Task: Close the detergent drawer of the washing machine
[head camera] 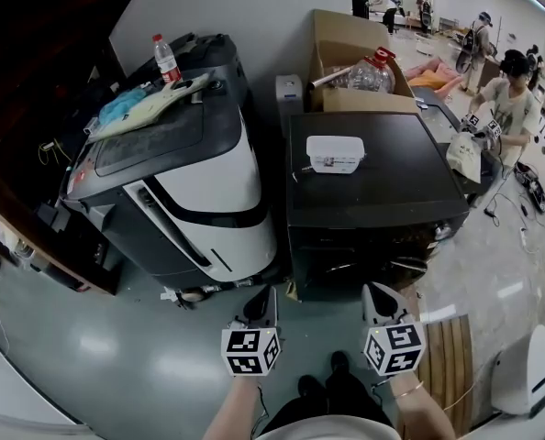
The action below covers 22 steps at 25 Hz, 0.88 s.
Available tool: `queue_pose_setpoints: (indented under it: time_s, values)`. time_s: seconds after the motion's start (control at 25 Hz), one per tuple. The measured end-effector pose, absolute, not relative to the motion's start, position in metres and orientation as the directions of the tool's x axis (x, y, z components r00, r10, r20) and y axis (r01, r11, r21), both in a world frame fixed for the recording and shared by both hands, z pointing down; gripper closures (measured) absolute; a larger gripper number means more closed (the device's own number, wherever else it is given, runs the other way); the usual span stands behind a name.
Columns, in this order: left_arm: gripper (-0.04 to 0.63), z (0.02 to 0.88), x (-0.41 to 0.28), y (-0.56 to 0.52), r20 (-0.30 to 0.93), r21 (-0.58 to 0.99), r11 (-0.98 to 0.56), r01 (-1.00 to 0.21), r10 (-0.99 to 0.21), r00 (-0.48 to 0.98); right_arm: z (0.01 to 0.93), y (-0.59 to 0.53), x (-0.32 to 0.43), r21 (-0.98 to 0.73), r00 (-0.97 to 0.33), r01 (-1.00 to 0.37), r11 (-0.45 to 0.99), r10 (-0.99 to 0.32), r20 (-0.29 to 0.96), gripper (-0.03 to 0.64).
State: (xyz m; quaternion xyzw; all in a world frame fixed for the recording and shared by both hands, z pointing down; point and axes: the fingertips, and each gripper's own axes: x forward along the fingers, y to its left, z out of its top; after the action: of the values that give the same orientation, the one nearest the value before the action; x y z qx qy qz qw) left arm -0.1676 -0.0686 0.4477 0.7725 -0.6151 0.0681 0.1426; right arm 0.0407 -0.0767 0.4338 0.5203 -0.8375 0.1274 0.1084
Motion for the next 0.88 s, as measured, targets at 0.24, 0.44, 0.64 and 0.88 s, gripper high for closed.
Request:
queue_pose_setpoints:
  time_s: [0.24, 0.44, 0.64, 0.88]
  values:
    - [0.600, 0.446, -0.169, -0.060, 0.275, 0.132, -0.200, -0.971, -0.934, 0.229, 0.430, -0.068, 0.043, -0.097, -0.427, -0.903, 0.419, -0.851, 0.304, 0.615]
    - [0.600, 0.440, -0.170, -0.054, 0.263, 0.128, -0.199, -0.972, -0.938, 0.227, 0.427, -0.063, 0.044, -0.093, -0.419, -0.907, 0.411, -0.858, 0.298, 0.615]
    - [0.600, 0.439, -0.172, -0.048, 0.259, 0.132, -0.197, -0.972, -0.939, 0.225, 0.427, -0.059, 0.043, -0.092, -0.419, -0.907, 0.411, -0.858, 0.296, 0.615]
    - [0.600, 0.443, -0.174, -0.044, 0.261, 0.141, -0.195, -0.971, -0.938, 0.226, 0.427, -0.056, 0.037, -0.091, -0.427, -0.903, 0.420, -0.856, 0.290, 0.615]
